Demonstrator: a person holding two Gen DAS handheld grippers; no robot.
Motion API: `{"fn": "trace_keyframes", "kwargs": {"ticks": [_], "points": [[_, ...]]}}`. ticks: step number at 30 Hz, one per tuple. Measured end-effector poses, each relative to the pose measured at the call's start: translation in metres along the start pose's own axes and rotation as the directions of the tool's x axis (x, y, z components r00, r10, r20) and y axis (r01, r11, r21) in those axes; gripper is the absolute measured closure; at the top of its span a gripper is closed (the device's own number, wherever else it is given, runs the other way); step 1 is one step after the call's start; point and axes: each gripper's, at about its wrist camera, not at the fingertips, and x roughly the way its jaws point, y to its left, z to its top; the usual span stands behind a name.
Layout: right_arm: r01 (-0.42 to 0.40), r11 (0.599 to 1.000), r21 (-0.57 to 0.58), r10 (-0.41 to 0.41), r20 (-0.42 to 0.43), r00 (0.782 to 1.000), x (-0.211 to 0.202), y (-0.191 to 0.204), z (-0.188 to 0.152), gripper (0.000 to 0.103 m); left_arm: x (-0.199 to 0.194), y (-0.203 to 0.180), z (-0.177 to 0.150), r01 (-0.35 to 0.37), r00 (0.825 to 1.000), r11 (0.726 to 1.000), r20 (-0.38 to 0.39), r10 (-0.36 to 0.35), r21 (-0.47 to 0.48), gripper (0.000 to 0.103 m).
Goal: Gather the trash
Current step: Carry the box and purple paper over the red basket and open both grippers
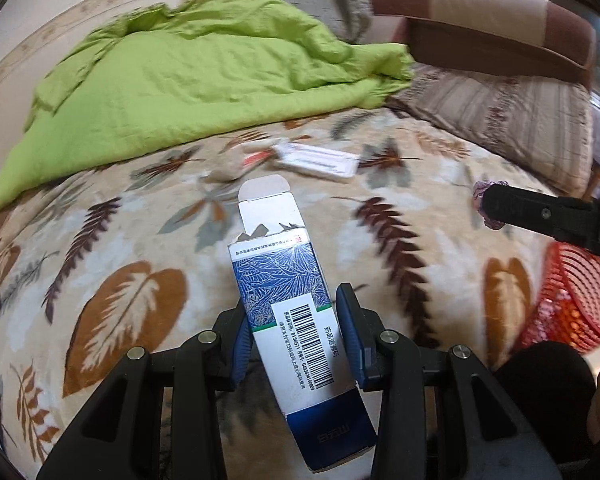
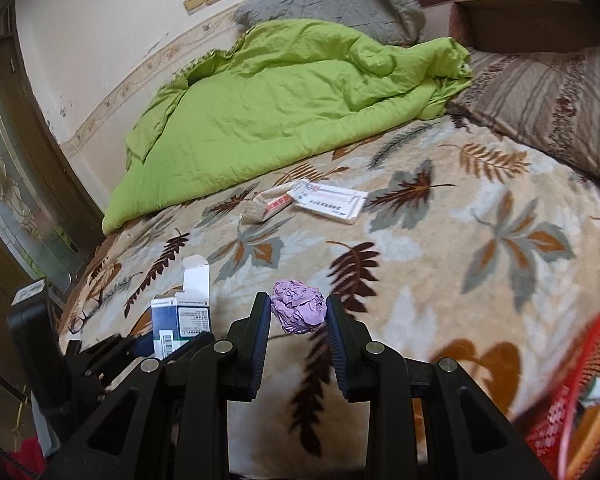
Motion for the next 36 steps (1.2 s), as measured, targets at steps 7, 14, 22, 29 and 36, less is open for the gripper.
{"fn": "trace_keyframes", "kwargs": {"ticks": [7,14,22,29,36], "points": [[0.082,0.994,0.069,-0.085,0.044,0.995,-0.063,-0.049,-0.008,0.073,-0.019,-0.041,0.025,0.130,0.991,0.990,0.008,-0.131,0.062,0.065],[0.214,0.951,0.225,-0.241,0.097,0.966,-0.140,-0.127,-0.017,0.073,-0.028,-0.106,0.058,0.281,0.959,0.948,-0.013,-0.282,0.150,0.065],[0.305,0.887,0.346,-0.361,0.109,0.926,-0.194,-0.191,-0.035,0.073,-0.027,-0.196,0.068,0.439,0.899,0.870,-0.114,-0.423,0.225,0.065],[0.308,0.860,0.407,-0.377,0.099,0.921,-0.204,-0.220,-0.041,0.071,-0.013,-0.264,0.056,0.506,0.861,0.811,-0.232,-0.453,0.295,0.065],[0.307,0.846,0.435,-0.377,0.083,0.922,-0.206,-0.237,-0.044,0.063,0.002,-0.298,0.055,0.550,0.832,0.783,-0.278,-0.481,0.290,0.054]]}}
